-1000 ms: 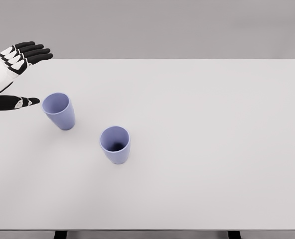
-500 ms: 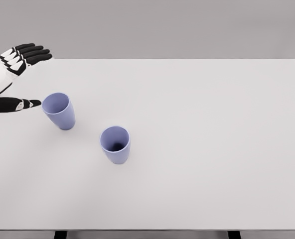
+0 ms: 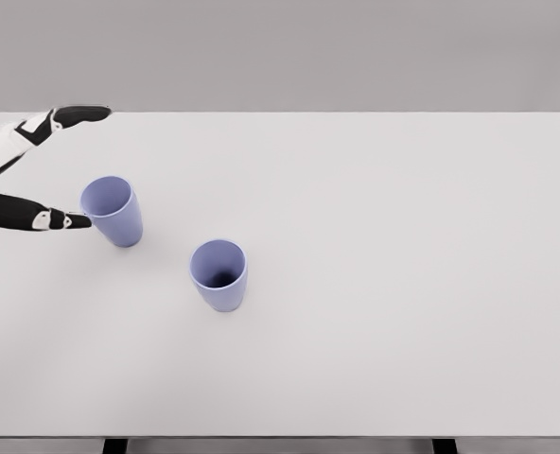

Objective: Place the right cup on the left cup with left arm

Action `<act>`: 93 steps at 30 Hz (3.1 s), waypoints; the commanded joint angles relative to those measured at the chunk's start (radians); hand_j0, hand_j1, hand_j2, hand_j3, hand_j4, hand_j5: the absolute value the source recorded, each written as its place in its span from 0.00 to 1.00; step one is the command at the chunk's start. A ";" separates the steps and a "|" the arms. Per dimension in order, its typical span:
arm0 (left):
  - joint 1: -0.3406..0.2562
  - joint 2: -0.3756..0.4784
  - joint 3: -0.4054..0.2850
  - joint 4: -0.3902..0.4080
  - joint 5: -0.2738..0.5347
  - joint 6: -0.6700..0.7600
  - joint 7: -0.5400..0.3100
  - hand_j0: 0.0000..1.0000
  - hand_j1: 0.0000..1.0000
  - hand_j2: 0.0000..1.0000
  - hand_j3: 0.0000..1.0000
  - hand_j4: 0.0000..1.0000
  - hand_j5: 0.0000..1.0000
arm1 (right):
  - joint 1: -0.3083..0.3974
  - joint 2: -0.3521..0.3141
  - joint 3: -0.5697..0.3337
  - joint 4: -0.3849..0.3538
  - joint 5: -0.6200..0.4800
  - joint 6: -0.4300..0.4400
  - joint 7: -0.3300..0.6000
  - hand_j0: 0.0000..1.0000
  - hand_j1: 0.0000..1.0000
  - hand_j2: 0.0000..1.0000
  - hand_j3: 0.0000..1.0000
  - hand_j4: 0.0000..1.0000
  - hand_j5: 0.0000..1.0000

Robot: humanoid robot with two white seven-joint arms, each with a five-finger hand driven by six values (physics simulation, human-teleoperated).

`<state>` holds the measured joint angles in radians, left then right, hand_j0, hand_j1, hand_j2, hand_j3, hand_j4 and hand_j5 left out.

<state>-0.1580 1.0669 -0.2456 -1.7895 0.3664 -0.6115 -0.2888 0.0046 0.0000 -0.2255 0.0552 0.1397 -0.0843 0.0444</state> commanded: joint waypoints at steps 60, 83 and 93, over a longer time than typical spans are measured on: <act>0.164 -0.420 -0.066 0.005 -0.029 0.369 -0.062 0.99 0.99 0.99 0.99 0.99 0.99 | 0.000 0.000 0.000 0.000 0.000 0.000 0.000 1.00 1.00 1.00 1.00 1.00 1.00; 0.180 -0.515 -0.095 0.064 -0.093 0.377 -0.062 0.99 0.99 0.99 0.99 0.99 0.99 | 0.000 0.000 0.000 0.000 0.000 0.000 0.000 1.00 1.00 1.00 1.00 1.00 1.00; 0.178 -0.519 -0.098 0.065 -0.092 0.377 -0.062 0.99 0.99 0.99 0.99 0.99 0.99 | 0.000 0.000 0.000 0.000 0.000 0.000 0.000 1.00 1.00 1.00 1.00 1.00 1.00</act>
<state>0.0199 0.5488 -0.3422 -1.7235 0.2697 -0.2353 -0.3514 0.0046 0.0000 -0.2256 0.0552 0.1397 -0.0843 0.0444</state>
